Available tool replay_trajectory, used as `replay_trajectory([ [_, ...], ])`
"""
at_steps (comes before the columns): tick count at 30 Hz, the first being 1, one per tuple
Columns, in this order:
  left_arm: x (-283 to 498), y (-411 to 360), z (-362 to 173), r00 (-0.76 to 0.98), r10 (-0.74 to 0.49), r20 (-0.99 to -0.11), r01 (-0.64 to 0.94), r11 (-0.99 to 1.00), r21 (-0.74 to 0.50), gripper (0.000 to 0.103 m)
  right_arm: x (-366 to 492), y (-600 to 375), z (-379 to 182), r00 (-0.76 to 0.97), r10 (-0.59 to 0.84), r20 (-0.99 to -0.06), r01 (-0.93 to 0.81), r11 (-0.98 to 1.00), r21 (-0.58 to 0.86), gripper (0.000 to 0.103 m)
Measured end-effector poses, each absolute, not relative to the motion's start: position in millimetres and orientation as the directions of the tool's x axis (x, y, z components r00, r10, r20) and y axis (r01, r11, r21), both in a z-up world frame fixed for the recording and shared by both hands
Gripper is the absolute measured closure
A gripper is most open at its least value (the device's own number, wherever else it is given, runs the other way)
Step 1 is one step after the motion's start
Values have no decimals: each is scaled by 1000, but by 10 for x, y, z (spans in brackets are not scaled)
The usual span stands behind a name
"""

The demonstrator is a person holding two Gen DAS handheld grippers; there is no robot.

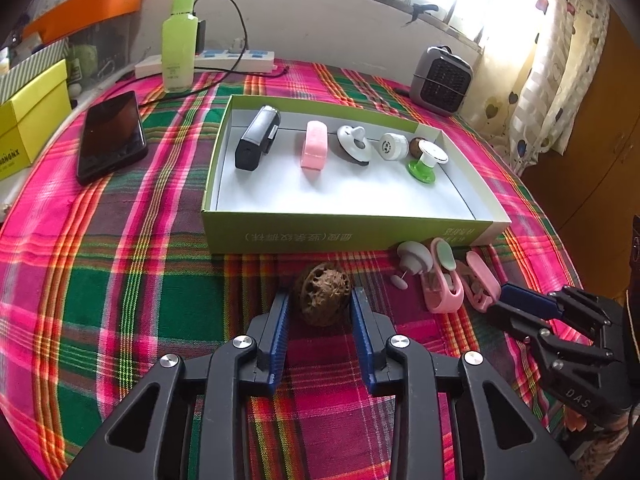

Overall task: Organize objects
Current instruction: 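Close the right gripper on the pink block while the left closes on the walnut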

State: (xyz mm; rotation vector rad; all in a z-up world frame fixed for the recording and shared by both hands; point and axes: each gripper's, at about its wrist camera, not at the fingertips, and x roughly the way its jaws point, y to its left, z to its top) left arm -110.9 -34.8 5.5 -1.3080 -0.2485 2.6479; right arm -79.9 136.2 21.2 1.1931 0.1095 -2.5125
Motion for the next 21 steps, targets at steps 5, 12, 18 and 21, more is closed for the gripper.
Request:
replay_trajectory([
  [5, -1145, -330, 52, -598, 222, -770, -90, -973, -211, 70, -876, 1299, 171, -565, -275, -778, 366, -928, 62, 66],
  [12, -1192, -268, 49, -614, 197, -764, -100, -980, -172, 65, -989, 1238, 155, -567, -256, -783, 376, -926, 30, 60],
  [18, -1192, -240, 43, -628, 175, -758, -101, -984, -144, 65, -1024, 1177, 153, -571, -237, -786, 380, -925, 3, 56],
  [21, -1189, -238, 43, -629, 182, -756, -100, -983, -154, 65, -1029, 1195, 155, -570, -239, -786, 374, -927, 11, 56],
])
